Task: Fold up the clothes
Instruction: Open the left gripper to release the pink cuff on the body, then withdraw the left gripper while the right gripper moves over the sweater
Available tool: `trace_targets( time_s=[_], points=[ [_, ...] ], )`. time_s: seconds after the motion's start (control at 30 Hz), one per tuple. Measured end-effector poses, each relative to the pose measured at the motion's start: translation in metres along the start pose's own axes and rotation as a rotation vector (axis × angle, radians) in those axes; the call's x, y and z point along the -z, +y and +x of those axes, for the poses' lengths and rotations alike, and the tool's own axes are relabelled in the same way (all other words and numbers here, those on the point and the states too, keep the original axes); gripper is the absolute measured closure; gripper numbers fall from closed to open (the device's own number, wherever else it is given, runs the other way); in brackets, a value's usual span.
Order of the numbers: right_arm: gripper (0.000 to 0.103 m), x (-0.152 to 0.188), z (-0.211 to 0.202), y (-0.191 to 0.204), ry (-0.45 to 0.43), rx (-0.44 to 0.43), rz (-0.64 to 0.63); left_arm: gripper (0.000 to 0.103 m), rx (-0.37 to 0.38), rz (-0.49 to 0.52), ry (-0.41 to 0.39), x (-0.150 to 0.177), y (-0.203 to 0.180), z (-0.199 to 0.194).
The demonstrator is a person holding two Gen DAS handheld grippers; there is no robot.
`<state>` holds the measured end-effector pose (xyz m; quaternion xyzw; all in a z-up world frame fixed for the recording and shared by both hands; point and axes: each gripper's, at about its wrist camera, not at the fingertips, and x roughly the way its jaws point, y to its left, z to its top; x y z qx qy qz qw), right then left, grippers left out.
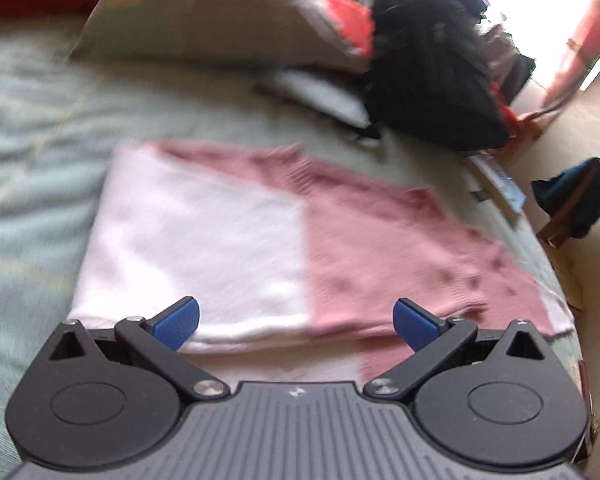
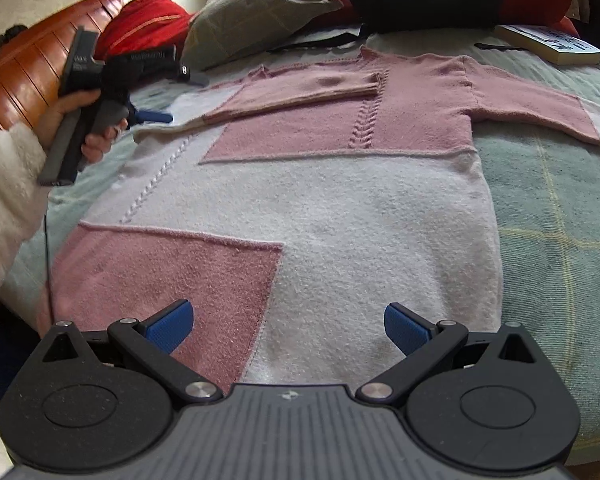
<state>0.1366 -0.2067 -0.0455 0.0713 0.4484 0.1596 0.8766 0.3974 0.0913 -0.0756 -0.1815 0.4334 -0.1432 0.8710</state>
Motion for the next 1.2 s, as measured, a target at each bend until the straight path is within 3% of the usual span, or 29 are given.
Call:
trace_targets(
  time_s=[0.13, 0.23, 0.37, 0.5, 0.6, 0.7, 0.8, 0.97, 1.2],
  points=[
    [0.000, -0.002, 0.006, 0.006, 0.011, 0.031, -0.012, 0.001, -0.020, 0.060, -0.052, 0.015, -0.005, -0.009],
    [0.000, -0.007, 0.008, 0.011, 0.004, 0.050, -0.025, 0.001, -0.052, 0.160, -0.084, 0.035, -0.026, -0.037],
    [0.000, -0.024, 0.014, 0.012, -0.013, 0.045, -0.059, 0.001, -0.083, 0.317, -0.084, 0.078, -0.050, -0.077],
    [0.000, -0.061, 0.021, 0.014, -0.053, 0.022, -0.159, 0.001, -0.103, 0.445, -0.081, 0.126, -0.063, -0.104],
    [0.000, -0.097, 0.030, 0.014, -0.089, -0.037, -0.228, 0.001, -0.114, 0.467, -0.088, 0.149, -0.064, -0.115],
    [0.000, -0.138, 0.051, 0.013, -0.098, -0.149, -0.266, 0.001, -0.151, 0.487, -0.105, 0.157, -0.064, -0.121],
    [0.000, -0.168, 0.079, 0.017, -0.137, -0.173, -0.331, 0.001, -0.172, 0.489, -0.125, 0.159, -0.064, -0.126],
    [0.000, -0.213, 0.132, 0.013, -0.114, -0.223, -0.256, 0.001, -0.213, 0.488, -0.140, 0.164, -0.062, -0.132],
    [0.000, -0.228, 0.183, -0.007, -0.112, -0.257, -0.139, 0.001, -0.205, 0.471, -0.146, 0.169, -0.058, -0.139]
  ],
)
